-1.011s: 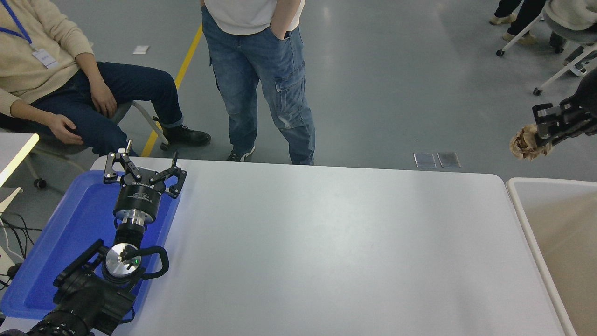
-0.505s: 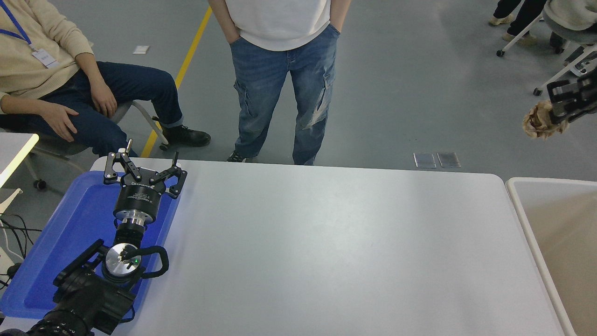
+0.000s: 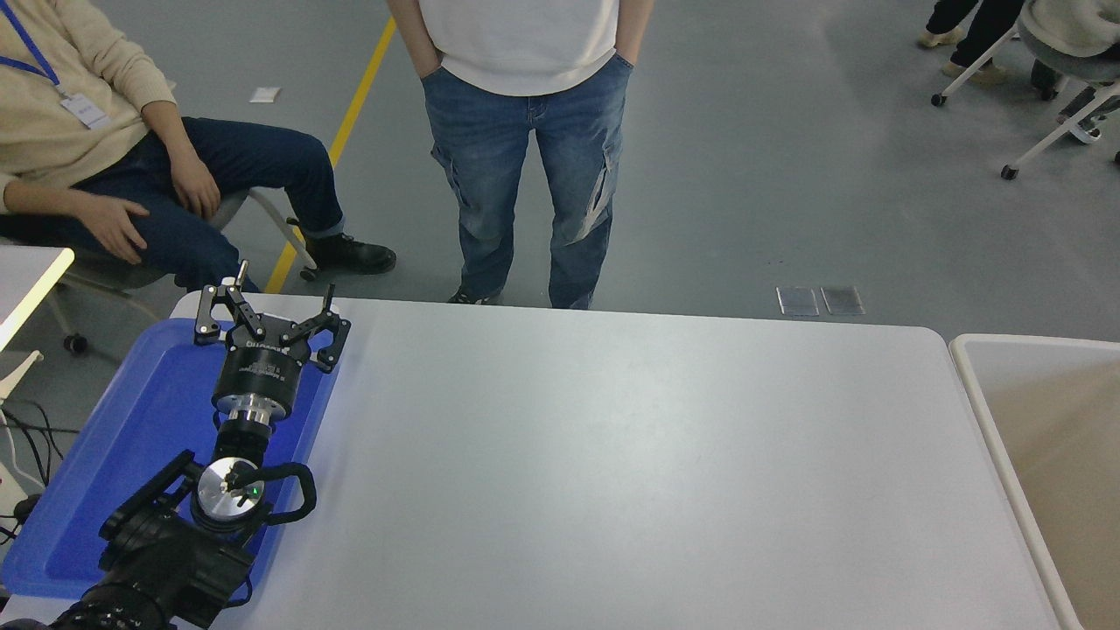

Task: Pick up paper ball place in dustbin

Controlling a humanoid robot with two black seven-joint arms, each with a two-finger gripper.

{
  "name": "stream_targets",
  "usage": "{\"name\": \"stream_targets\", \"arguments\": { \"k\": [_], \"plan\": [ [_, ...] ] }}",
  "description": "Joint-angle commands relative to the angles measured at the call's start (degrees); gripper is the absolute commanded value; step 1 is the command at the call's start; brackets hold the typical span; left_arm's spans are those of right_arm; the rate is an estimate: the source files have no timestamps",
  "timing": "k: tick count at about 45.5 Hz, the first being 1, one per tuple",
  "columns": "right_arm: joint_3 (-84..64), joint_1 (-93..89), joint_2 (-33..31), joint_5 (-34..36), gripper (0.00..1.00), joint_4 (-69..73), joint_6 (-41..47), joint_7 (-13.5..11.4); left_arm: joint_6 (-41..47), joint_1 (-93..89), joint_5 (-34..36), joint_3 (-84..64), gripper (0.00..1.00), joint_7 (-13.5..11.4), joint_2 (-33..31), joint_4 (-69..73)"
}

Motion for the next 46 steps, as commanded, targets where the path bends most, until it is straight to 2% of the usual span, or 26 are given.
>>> {"name": "stream_targets", "arguments": {
  "k": [1, 25, 32, 46],
  "plan": [
    [-8.5, 2.5, -6.0, -0.1, 0.0, -3.9, 0.0, 0.0, 0.0, 0.0, 0.0, 0.0, 1.0, 0.0, 0.0, 0.0],
    [-7.5, -0.8, -10.2, -3.4, 0.0, -10.8, 0.0, -0.2, 0.0, 0.0, 0.0, 0.1, 1.0, 0.0, 0.0, 0.0],
    [5.7, -15.7, -12.9, -3.5, 0.0, -19.2, 0.0, -0.4, 0.0, -0.1, 0.0, 0.1, 1.0, 0.1, 0.0, -0.1],
    [32.7, -51.0, -12.5, -3.4, 0.0, -29.1, 0.0, -0.3, 0.0, -0.1, 0.1, 0.1, 1.0, 0.1, 0.0, -0.1]
  ]
}}
